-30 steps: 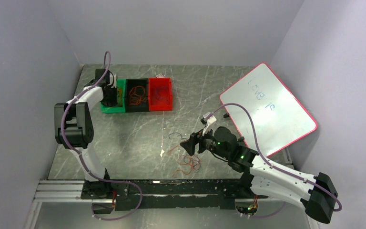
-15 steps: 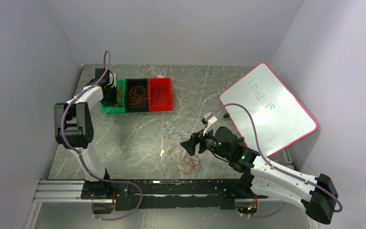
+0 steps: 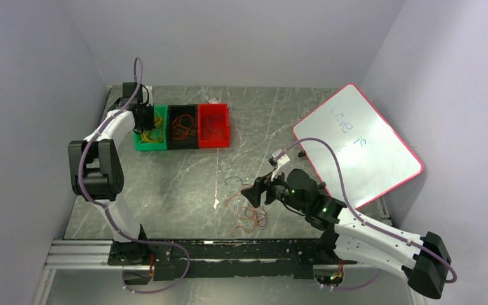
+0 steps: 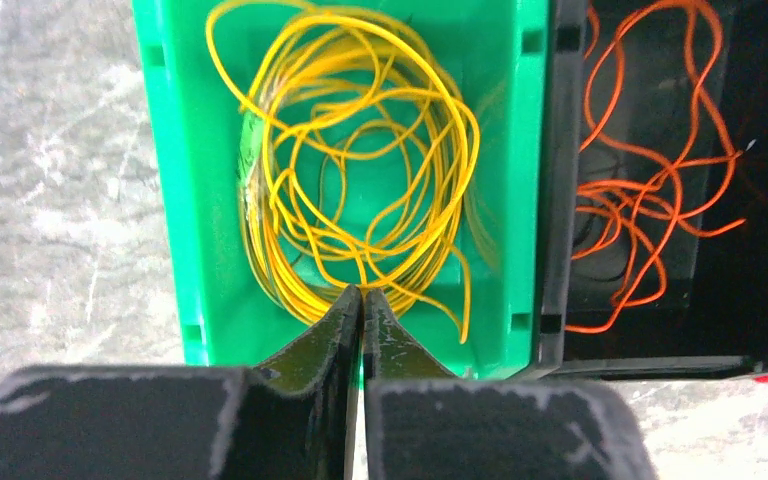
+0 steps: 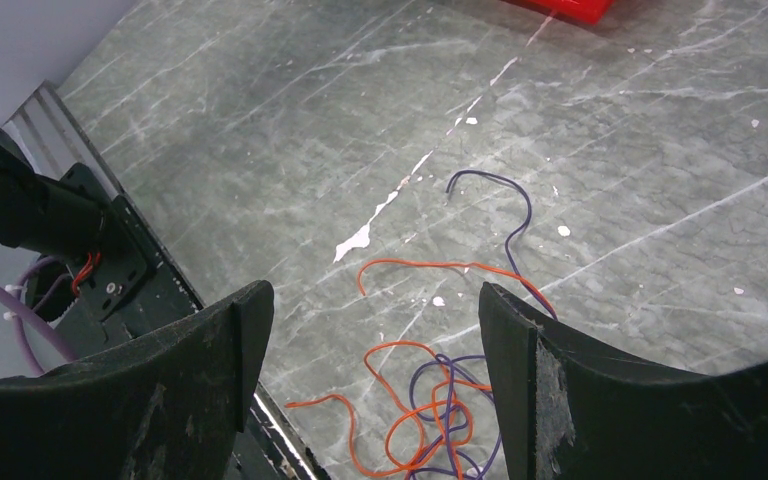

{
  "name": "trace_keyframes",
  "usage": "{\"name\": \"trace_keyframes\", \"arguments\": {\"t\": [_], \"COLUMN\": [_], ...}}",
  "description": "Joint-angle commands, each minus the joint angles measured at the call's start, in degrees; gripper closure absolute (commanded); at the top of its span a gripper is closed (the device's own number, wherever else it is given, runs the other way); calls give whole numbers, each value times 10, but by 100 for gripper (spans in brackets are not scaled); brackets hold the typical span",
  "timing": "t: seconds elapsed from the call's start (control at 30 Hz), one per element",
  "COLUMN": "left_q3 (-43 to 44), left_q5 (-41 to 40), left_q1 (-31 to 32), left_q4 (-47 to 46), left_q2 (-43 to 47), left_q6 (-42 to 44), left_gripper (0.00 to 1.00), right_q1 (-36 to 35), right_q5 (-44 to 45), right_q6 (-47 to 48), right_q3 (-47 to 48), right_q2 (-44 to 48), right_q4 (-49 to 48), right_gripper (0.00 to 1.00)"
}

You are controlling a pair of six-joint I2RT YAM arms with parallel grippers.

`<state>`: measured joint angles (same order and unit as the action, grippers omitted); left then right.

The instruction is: Untangle the cables

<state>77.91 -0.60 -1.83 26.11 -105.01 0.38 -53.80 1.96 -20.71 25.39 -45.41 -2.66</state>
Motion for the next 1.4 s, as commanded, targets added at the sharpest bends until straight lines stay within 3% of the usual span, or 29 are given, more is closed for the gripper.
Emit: {"name": "trace_keyframes", "arguments": {"t": [0.0, 0.33, 0.67, 0.97, 1.37], "left_q3": [31, 45, -41, -75, -62], "left_q5": [27, 90, 78, 69, 45], "left_q1": [-5, -11, -22, -21, -22], "left_q4": [-20, -95, -190, -211, -177], "left_q2": [12, -30, -24, -33, 31], "left_q6": [10, 3, -29, -48, -59], "left_gripper": [93, 93, 93, 93, 64], "right_q1": [0, 1, 0, 0, 1], "right_q5": [2, 9, 9, 2, 3], "right_q6": [5, 10, 14, 11, 9], "right_q3": [6, 13, 16, 13, 12], "right_q2": [5, 8, 5, 4, 9], "right_q4": [-2, 11, 16, 8, 12], "right_gripper": [21, 21, 21, 21, 21]}}
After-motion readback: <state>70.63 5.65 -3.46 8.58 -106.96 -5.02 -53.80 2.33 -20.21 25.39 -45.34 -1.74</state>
